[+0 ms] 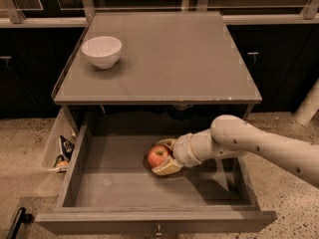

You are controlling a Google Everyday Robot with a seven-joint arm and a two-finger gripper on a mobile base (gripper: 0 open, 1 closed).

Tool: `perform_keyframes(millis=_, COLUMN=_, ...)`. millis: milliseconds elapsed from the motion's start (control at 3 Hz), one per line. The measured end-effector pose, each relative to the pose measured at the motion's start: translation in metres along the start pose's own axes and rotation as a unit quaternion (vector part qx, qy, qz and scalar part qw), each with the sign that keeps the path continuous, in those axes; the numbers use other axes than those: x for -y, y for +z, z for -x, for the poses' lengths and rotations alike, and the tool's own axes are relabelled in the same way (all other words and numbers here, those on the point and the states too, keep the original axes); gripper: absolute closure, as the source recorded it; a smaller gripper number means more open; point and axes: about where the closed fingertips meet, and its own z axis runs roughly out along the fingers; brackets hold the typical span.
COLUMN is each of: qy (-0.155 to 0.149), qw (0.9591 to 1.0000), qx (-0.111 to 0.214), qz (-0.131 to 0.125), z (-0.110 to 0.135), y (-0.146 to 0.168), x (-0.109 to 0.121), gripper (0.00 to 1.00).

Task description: Pick apple from top drawer and place on counter

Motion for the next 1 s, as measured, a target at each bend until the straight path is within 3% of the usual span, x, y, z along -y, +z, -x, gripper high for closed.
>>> perform_keyframes(millis=333, qy=0.013, qw=0.9999, qx=0.007, qz=0.004, z=-0.001, y=-0.021, x=-0.012, gripper=1.00)
perform_keyframes(millis=1000, qy=-0.027, qw=0.9989, qx=0.038, qz=0.003, z=0.046, y=-0.106, x=-0.017, gripper=1.00)
